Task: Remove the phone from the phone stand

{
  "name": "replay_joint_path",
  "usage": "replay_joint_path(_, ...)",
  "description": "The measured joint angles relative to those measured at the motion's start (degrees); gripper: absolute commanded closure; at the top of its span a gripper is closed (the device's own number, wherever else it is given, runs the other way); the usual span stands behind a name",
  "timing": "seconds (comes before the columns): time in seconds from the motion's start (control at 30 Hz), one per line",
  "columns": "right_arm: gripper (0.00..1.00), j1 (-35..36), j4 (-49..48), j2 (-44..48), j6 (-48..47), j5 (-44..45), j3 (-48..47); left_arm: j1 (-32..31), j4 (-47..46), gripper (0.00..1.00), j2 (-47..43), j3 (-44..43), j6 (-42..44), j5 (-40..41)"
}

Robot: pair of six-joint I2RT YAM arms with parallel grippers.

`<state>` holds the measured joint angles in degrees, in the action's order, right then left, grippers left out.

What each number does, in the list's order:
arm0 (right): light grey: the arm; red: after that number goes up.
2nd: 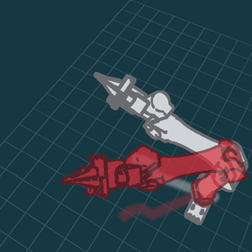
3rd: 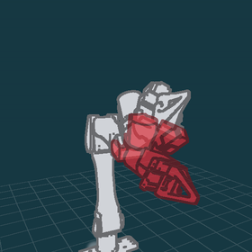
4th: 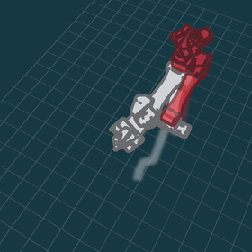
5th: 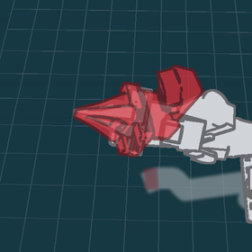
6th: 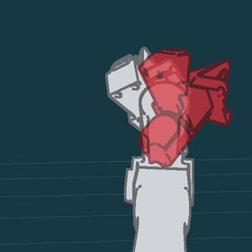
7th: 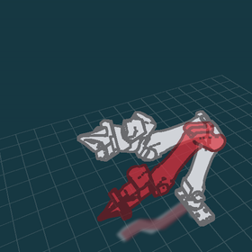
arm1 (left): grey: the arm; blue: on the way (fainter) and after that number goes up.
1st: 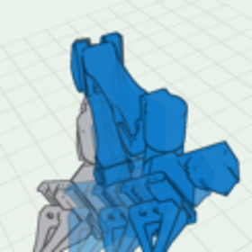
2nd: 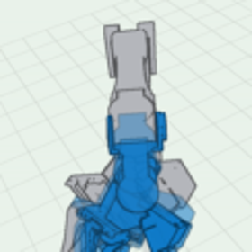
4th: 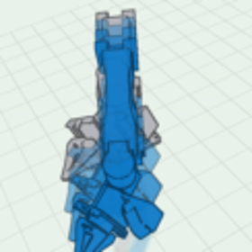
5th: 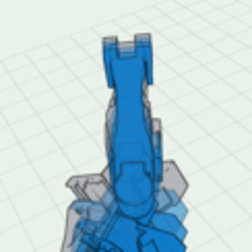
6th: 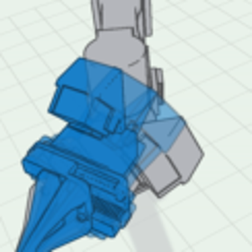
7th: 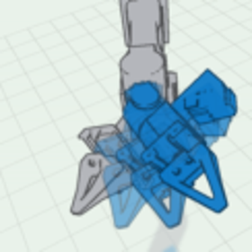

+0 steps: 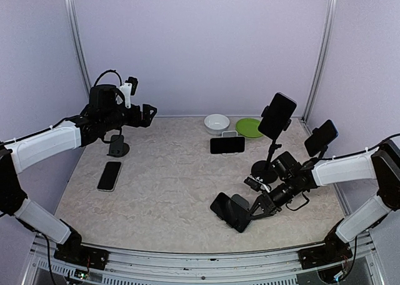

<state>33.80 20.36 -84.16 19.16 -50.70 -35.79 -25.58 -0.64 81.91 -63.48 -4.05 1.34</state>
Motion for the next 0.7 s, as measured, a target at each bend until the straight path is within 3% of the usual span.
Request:
replay_joint_path(0.13, 1.00, 0.3, -3.5, 0.5, 2.3, -0.9, 1.4, -0.1, 0.4, 0.01, 0.0, 0.0, -0.6, 0.7)
replay_joint_path(0.7, 1.00, 7.1, -21.6, -3.9, 15.1, 1.2, 2.4, -0.1, 1.4, 0.01, 0.0, 0.0, -2.6, 3.9)
